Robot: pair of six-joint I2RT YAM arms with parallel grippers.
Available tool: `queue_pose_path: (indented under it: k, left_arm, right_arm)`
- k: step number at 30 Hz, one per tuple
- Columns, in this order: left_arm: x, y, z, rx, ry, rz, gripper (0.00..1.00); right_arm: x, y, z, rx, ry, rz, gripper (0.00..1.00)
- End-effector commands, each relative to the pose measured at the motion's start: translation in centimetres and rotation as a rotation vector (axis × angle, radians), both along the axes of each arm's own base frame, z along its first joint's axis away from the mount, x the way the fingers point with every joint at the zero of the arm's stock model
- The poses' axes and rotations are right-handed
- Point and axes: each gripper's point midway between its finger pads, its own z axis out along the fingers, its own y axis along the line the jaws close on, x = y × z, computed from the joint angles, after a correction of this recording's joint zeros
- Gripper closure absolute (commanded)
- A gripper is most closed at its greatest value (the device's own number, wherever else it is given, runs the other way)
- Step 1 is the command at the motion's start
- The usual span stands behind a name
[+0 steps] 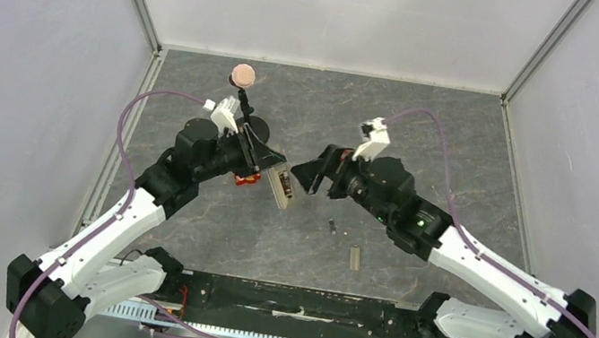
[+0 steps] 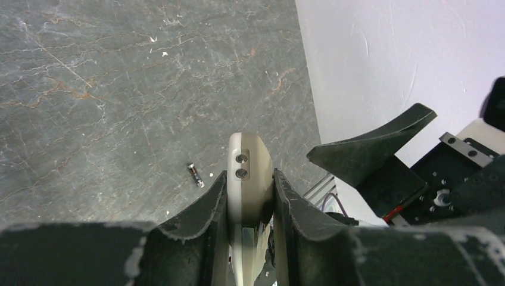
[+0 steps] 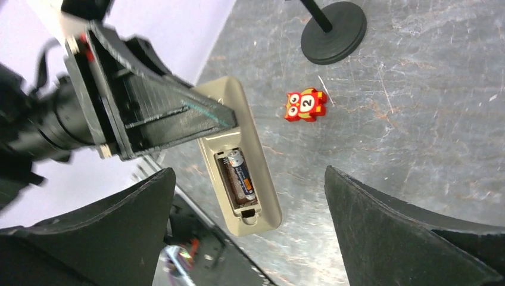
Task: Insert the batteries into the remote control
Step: Load the battery into the remote control.
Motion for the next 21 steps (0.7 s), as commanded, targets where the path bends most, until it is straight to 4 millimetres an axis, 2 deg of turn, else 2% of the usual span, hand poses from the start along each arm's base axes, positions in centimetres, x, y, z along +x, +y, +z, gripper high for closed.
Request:
queue_pose_path:
  k: [1,7,9,14,21]
  left_arm:
    - [0.4,-0.1,4.5,-0.063,-0.132,0.004,0.98]
    - [0.7,-0.4,6.5,-0.124,-0.195,0.007,0.98]
    - [0.9,-0.4,7.3,-0.139,-0.232,0.008,0.98]
    - [1.3,-0.5,7.2,-0.134,-0.247,0.014,0.98]
    - [1.1,-0.6,7.4,-0.143,-0.262,0.003,0.98]
  right_arm:
    - [0.3,-1.5,1.9,0.301,0.206,-0.144,0.02]
    - [-1.7,0.6,1.3,0.571,0.513,-0.067,0.02]
    - [-2.2,1.3,1.6,0.645,0.575,-0.032,0.02]
    - [-2.2,1.8,3.4,0.751,0.592,-0.006,0.02]
    - [-1.6,2.1,3.0,0.807,0.653,-0.034,0.02]
